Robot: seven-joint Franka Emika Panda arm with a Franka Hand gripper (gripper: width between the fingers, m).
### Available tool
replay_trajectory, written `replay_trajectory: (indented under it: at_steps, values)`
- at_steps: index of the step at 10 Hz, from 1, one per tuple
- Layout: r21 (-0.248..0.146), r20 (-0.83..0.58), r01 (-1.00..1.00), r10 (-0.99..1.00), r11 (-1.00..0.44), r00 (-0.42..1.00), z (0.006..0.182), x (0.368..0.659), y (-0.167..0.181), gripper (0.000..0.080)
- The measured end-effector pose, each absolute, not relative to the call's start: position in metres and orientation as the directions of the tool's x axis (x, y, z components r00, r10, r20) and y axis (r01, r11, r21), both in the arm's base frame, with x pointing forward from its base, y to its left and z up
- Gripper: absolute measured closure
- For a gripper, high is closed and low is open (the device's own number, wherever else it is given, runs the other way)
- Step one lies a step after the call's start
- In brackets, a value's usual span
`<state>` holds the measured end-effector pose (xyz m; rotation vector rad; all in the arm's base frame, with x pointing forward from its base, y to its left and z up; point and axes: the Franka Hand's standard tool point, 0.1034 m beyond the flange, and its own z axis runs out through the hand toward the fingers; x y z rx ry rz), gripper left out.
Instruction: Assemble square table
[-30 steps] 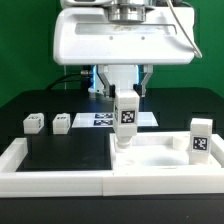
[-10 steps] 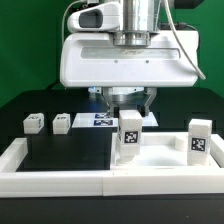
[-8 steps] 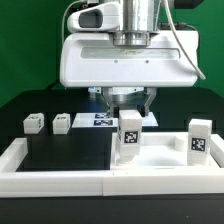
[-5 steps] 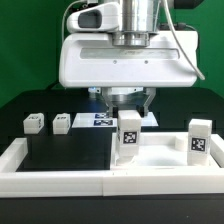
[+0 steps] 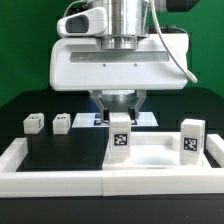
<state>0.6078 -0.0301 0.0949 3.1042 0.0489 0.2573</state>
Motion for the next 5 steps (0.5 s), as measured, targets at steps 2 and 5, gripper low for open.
replay_trajectory:
  at_steps: [2, 5]
  values:
    - [0.042, 0.213, -0.001, 0.008, -0.999, 0.977, 0.0891, 0.6042, -0.0293, 0.0503]
    - [0.053, 0.252, -0.014, 0.000, -0.999, 0.968, 0.0862, 0.6027, -0.0245, 0.0503]
